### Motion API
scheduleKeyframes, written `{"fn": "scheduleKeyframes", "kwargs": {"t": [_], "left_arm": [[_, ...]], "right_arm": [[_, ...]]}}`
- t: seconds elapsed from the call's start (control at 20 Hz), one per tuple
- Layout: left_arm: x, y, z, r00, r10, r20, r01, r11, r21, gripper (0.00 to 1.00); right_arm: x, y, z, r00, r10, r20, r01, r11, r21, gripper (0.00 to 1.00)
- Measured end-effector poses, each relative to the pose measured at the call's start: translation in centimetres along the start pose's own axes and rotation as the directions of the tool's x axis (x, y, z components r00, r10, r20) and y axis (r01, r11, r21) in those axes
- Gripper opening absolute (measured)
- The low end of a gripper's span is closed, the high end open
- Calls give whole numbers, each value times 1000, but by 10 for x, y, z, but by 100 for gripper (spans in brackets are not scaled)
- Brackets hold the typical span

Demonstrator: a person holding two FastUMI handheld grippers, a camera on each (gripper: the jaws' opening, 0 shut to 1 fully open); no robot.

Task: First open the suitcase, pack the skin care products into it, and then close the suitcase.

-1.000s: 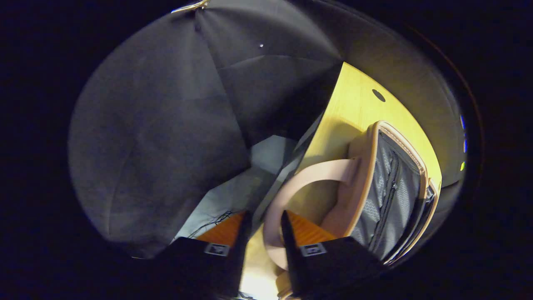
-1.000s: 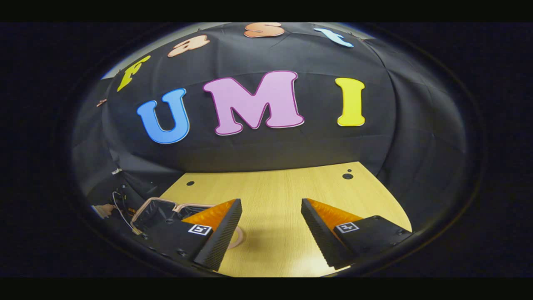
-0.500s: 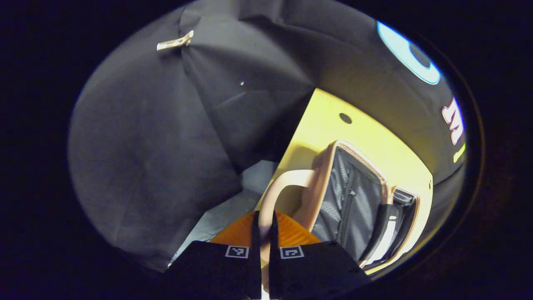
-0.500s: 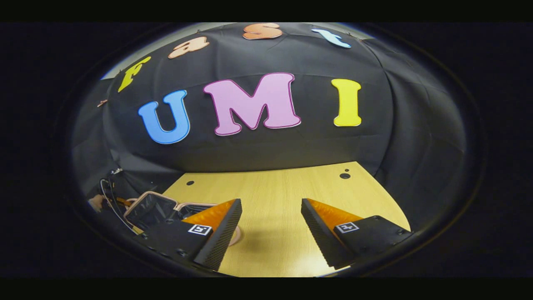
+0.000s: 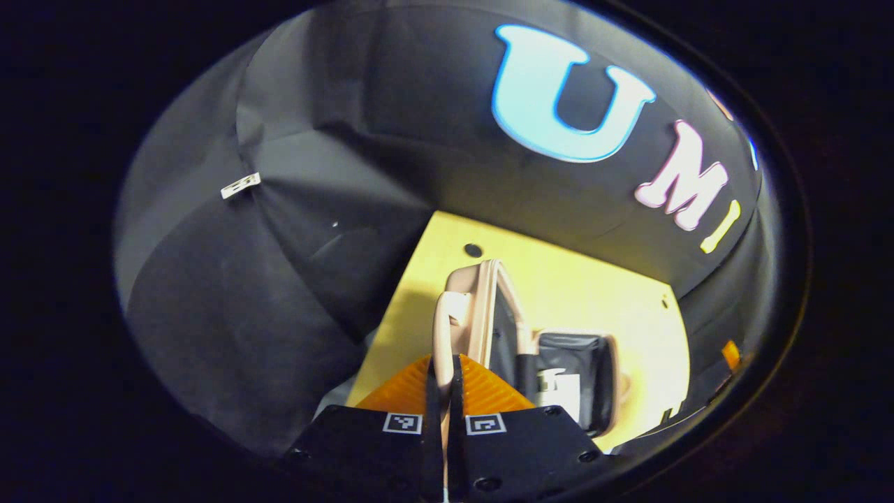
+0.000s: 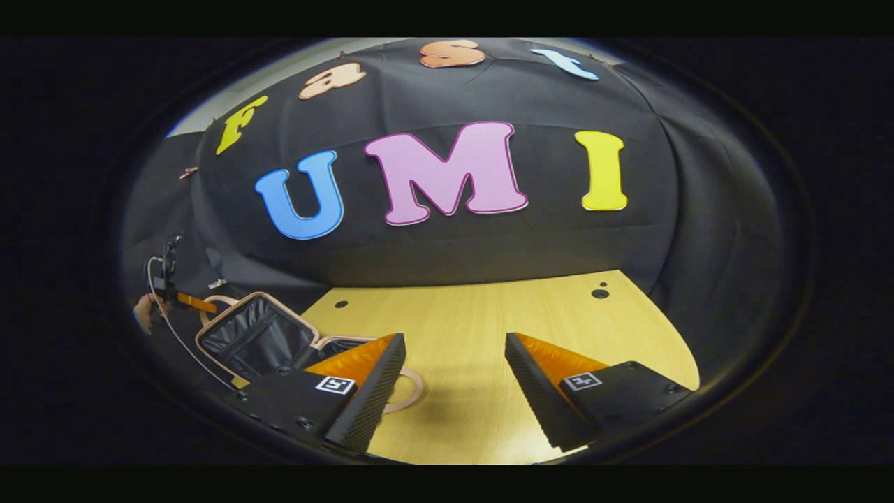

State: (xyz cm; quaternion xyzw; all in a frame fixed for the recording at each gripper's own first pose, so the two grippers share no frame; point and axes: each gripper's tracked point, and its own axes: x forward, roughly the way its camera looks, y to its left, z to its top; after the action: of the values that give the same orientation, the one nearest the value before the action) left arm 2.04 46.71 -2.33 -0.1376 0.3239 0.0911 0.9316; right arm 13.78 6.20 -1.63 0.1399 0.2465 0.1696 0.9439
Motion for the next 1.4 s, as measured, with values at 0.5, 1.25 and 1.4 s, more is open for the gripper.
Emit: {"fn": "scheduleKeyframes", "kwargs": {"t": [0.5, 1.25, 1.4], "left_arm": [[-3, -217, -18, 948, -317, -1, 315, 940, 130, 8], [140, -387, -206, 845, -333, -417, 452, 862, 227, 8], [155, -388, -227, 848, -279, -451, 433, 855, 286, 9]], "right_arm": [[-22, -33, -5, 999, -40, 18, 39, 998, 58, 92], [-97, -129, -23, 965, -260, 16, 257, 959, 121, 92], [-110, -142, -27, 955, -297, 11, 292, 945, 147, 92]]}}
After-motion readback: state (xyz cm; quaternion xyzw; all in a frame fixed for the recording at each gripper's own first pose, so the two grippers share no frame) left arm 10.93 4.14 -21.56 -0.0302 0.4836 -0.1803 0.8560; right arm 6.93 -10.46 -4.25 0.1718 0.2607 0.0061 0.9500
